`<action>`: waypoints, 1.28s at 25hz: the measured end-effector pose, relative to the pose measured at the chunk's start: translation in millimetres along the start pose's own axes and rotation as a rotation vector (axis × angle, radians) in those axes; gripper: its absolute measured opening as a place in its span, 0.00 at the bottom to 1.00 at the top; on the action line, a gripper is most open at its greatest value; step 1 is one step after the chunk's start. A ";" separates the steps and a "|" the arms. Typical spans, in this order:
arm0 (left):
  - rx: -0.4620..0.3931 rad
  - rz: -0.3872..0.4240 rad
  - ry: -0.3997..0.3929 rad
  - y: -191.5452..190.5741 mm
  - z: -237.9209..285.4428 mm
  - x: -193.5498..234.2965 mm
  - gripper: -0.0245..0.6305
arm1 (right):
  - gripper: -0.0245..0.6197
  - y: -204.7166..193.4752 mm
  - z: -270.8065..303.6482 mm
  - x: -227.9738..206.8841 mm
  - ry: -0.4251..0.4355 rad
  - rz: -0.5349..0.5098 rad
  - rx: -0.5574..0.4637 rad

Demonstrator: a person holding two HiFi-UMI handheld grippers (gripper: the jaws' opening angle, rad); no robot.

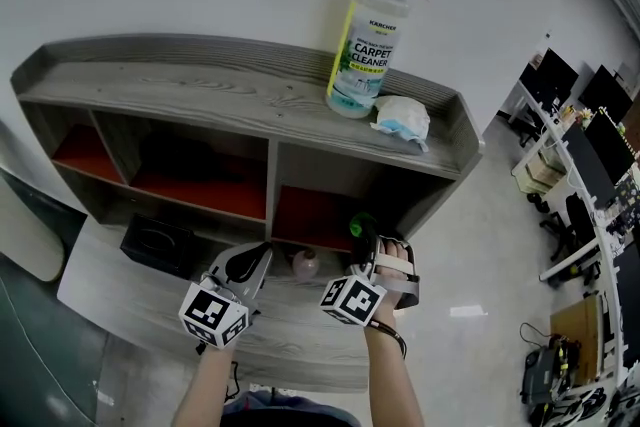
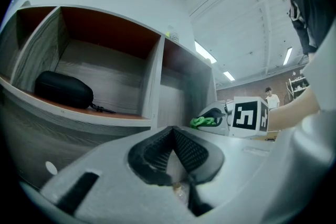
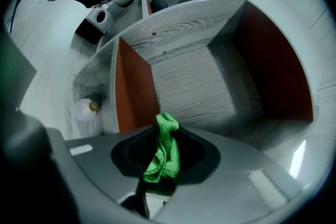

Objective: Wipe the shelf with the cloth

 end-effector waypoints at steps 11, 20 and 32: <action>0.000 0.009 0.018 1.1 -2.2 3.7 0.04 | 0.20 31.7 -3.9 -11.6 -0.026 0.020 -0.107; 0.003 0.016 0.052 2.2 -14.1 15.6 0.04 | 0.20 21.2 12.4 -7.4 0.024 0.091 -0.036; 0.000 0.014 0.073 2.6 -17.6 22.6 0.04 | 0.20 83.2 14.7 10.1 0.160 0.142 -0.215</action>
Point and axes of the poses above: the fingertips, and each gripper's own axes: z forward along the fingers, x to its left, y out of its top, the point moved 10 cm from there along -z, backward along the fingers, and after that the axes turned 14 degrees about y, right-handed, at the moved point
